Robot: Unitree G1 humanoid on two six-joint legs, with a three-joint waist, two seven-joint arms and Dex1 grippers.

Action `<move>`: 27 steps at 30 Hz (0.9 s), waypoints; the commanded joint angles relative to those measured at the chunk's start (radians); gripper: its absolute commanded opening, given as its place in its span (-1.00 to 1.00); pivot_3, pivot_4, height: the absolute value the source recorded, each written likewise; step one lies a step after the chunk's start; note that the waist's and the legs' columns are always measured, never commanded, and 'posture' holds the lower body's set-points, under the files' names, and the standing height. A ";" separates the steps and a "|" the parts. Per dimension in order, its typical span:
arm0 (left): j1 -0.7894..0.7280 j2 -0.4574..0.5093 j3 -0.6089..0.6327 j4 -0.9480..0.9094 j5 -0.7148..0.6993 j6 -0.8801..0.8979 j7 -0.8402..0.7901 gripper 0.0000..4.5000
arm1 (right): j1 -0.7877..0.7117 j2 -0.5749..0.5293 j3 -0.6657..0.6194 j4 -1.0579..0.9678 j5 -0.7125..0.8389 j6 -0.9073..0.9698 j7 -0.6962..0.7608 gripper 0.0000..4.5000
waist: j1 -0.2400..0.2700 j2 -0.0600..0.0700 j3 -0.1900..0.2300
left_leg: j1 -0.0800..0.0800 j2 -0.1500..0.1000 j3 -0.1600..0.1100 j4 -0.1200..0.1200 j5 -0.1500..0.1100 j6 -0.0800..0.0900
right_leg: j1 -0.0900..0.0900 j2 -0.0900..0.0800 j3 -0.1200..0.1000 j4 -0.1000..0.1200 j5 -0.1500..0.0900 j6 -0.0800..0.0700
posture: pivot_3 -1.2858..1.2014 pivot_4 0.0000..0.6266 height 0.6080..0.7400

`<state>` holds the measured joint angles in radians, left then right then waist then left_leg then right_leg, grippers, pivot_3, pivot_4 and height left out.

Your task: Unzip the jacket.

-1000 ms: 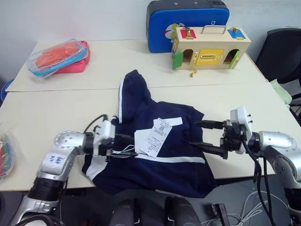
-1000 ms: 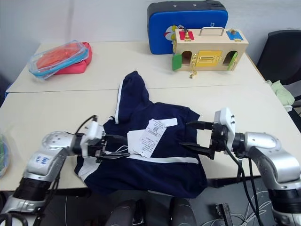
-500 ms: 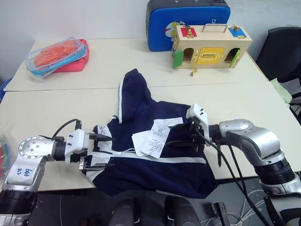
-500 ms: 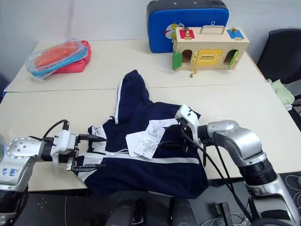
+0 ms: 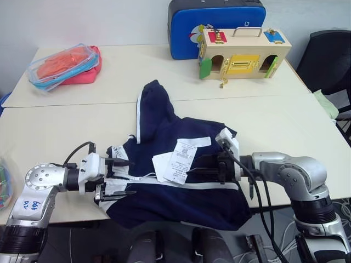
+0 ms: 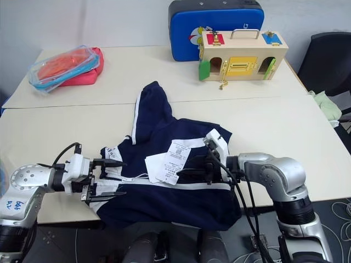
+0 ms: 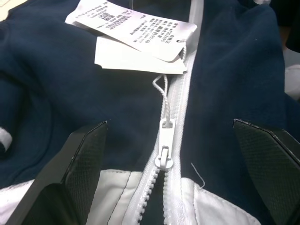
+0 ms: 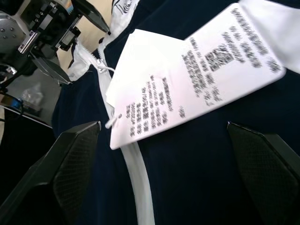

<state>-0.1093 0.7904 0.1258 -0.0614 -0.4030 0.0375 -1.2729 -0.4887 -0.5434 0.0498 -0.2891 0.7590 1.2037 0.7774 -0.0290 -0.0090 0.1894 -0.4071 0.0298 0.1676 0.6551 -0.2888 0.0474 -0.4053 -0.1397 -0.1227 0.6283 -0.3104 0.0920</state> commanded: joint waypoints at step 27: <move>-0.001 -0.006 -0.007 0.009 -0.005 -0.016 0.011 1.00 | -0.130 0.294 0.167 0.265 -0.036 -0.030 -0.030 0.17 | -0.004 -0.001 -0.001 | 0.000 0.001 0.006 0.000 0.000 0.000 | -0.005 0.004 0.007 0.007 0.000 0.001 | 0.03 -0.52 1.00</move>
<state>-0.1071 0.7856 0.1157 -0.0434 -0.4008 0.0379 -1.2581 -0.6088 -0.2608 0.2090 -0.0189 0.7202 1.1798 0.7276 -0.0325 -0.0104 0.1886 -0.4070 0.0309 0.1737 0.6550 -0.2891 0.0476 -0.4100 -0.1361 -0.1152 0.6355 -0.3101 0.0925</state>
